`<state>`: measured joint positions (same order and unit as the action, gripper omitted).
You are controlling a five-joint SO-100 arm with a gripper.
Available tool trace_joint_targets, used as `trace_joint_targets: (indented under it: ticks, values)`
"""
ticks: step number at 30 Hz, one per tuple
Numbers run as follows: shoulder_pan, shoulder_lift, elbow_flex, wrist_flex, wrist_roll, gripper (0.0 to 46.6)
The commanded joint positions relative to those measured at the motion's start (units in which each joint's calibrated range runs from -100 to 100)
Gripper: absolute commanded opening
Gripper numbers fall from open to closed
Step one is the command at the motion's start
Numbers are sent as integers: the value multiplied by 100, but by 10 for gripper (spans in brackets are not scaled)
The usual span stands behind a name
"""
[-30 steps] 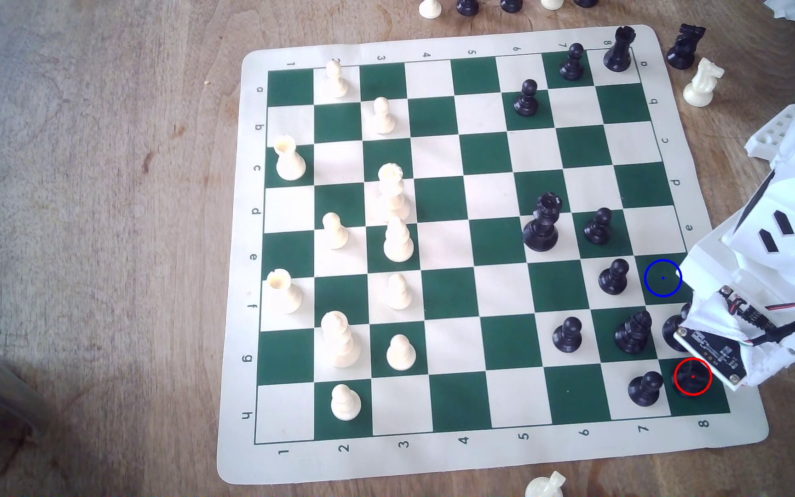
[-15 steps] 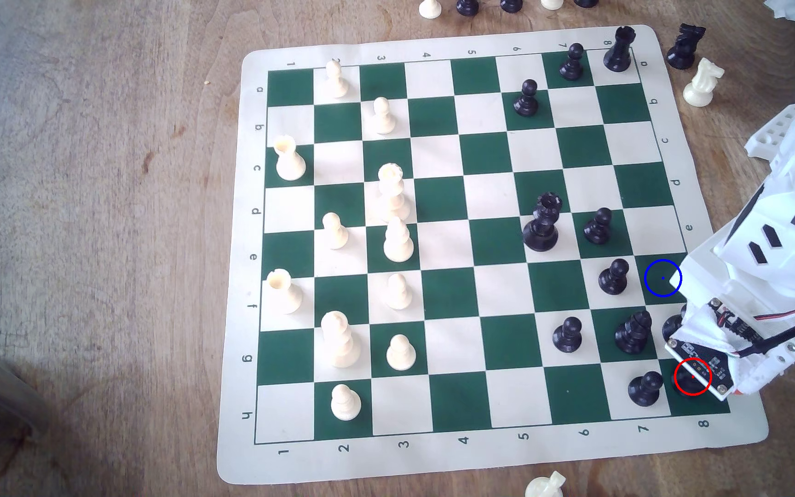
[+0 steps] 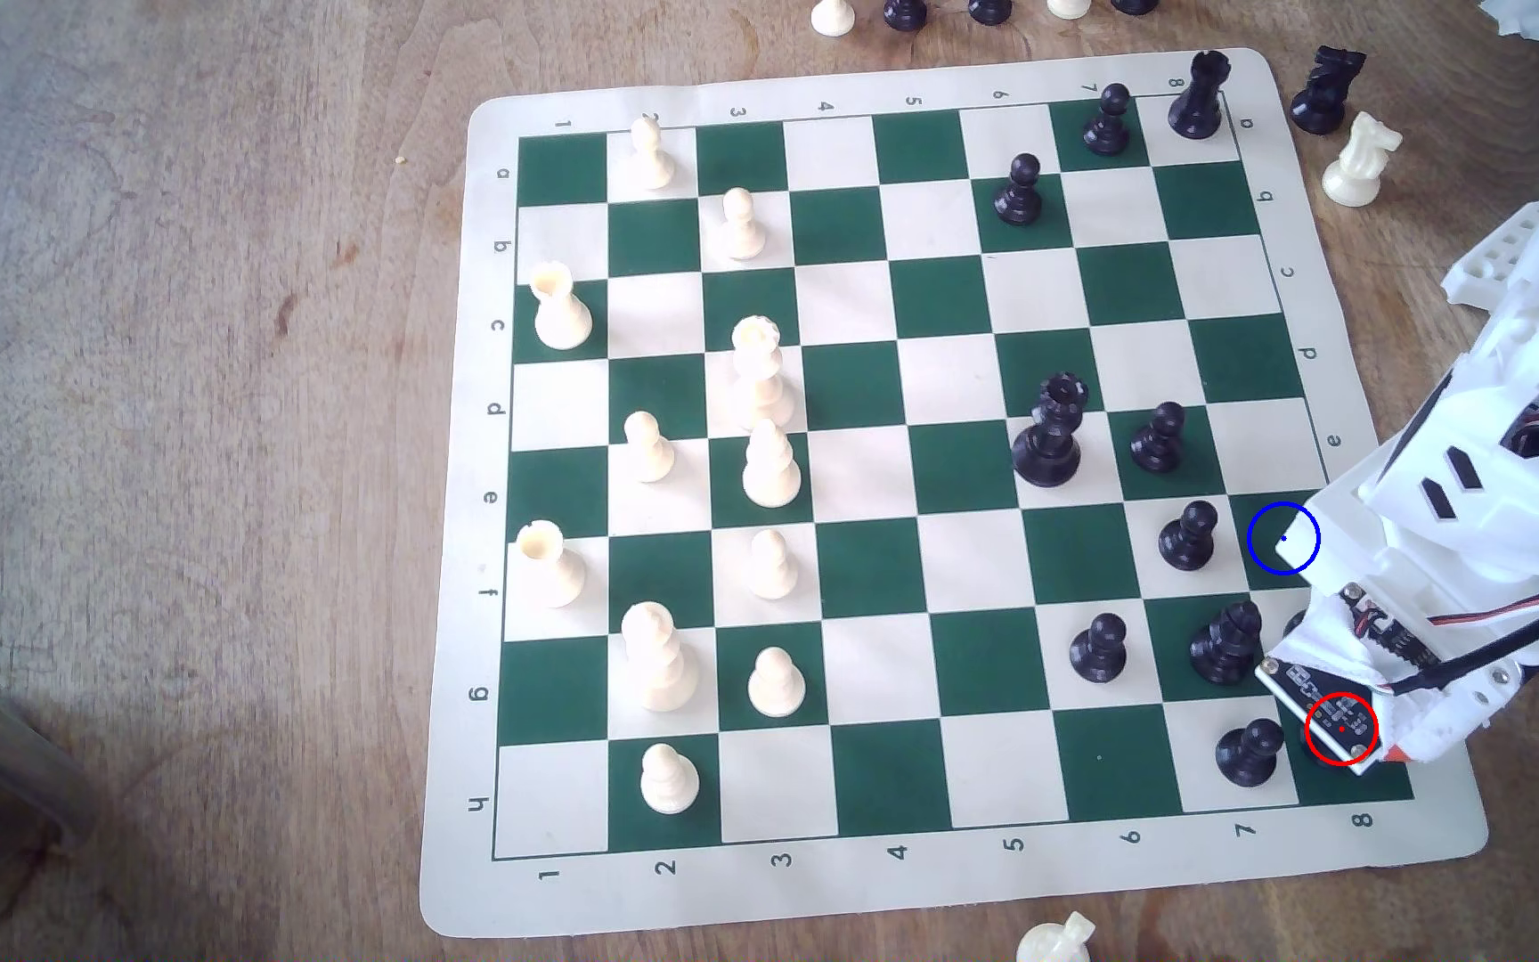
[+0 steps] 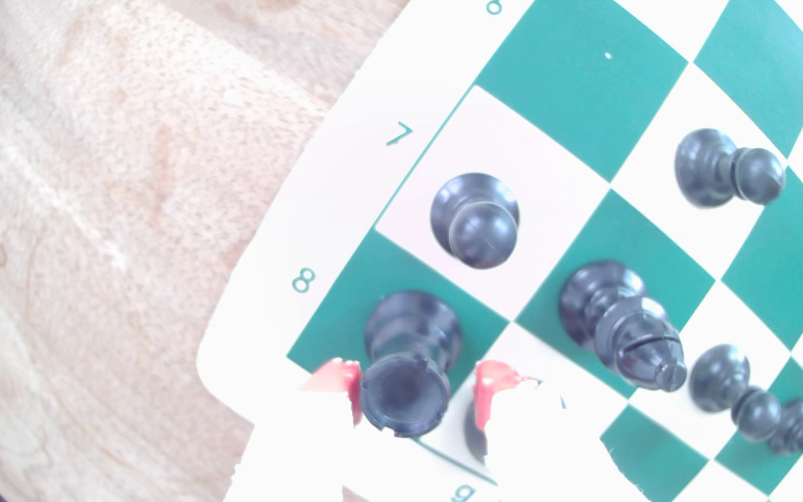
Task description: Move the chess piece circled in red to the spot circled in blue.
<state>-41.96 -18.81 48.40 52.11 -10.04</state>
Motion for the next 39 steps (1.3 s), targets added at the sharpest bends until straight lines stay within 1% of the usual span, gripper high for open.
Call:
trace_joint_targets:
  ticks: [1, 2, 4, 13, 20, 28, 31, 35, 36, 39]
  values:
    - [8, -54, -71, -76, 20, 102]
    - [8, -54, -71, -76, 24, 82]
    - [23, -54, -89, -76, 20, 2]
    - [-24, -139, -234, 161, 44, 2]
    - [86, -513, -1195, 1193, 68, 2]
    - [125, -564, -2392, 1701, 15, 2]
    - [258, -564, -2845, 1939, 20, 2]
    - [610, -572, -3679, 2520, 117, 2]
    - [774, -530, -4015, 2881, 156, 2]
    - [1032, -649, -4151, 3175, 195, 2]
